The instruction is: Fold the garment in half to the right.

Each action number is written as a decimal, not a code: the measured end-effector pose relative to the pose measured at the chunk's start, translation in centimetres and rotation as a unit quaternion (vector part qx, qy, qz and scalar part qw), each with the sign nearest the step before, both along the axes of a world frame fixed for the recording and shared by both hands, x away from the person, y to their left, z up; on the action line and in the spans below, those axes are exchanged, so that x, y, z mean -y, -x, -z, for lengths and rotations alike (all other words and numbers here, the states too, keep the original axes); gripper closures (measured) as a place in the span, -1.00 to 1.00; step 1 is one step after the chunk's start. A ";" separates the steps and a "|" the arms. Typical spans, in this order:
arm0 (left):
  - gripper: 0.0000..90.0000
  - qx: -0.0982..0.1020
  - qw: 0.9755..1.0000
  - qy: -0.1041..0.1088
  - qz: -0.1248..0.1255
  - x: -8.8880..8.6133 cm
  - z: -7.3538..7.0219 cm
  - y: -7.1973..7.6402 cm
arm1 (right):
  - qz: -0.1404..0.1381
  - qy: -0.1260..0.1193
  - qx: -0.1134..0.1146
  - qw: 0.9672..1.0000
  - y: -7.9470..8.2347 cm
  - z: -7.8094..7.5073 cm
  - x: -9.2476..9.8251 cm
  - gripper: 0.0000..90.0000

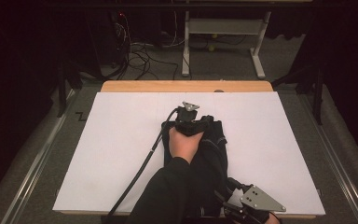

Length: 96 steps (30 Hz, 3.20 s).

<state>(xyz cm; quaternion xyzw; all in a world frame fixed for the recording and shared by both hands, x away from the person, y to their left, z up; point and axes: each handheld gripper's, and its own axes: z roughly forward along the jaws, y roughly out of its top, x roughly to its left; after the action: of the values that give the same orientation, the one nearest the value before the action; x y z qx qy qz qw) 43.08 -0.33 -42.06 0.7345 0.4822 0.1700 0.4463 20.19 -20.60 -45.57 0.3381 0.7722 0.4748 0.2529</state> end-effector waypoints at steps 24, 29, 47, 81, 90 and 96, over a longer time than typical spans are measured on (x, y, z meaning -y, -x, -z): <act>-0.74 0.069 0.997 0.021 0.032 -13.6 2.3 7.2 | 0.014 -0.015 0.009 1.000 -2.3 -2.2 0.2 0.09; -0.93 0.066 0.997 0.020 0.024 -16.5 3.3 8.8 | -0.005 0.003 -0.007 1.000 -4.5 -2.7 -0.6 0.51; -1.00 0.108 0.994 -0.004 0.015 -23.0 4.4 13.7 | 0.009 0.141 -0.077 0.987 -10.8 -2.5 -6.5 1.00; -1.00 0.090 0.996 0.003 0.027 -22.6 4.8 14.0 | 0.159 0.040 -0.082 0.983 -12.5 0.2 5.5 1.00; -1.00 0.090 0.995 0.003 0.032 -23.1 4.8 14.6 | 0.159 -0.024 -0.054 0.985 -10.4 0.4 9.9 0.50; -1.00 0.093 0.995 0.005 0.032 -23.3 4.8 14.9 | 0.139 -0.072 -0.020 0.987 -8.6 0.3 11.7 0.06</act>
<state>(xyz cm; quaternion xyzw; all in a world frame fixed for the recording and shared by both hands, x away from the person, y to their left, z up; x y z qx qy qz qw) 28.22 22.96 -46.82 0.7287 0.4156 0.2205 0.4976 28.80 -32.27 -45.85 0.4689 0.6865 0.4822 0.2763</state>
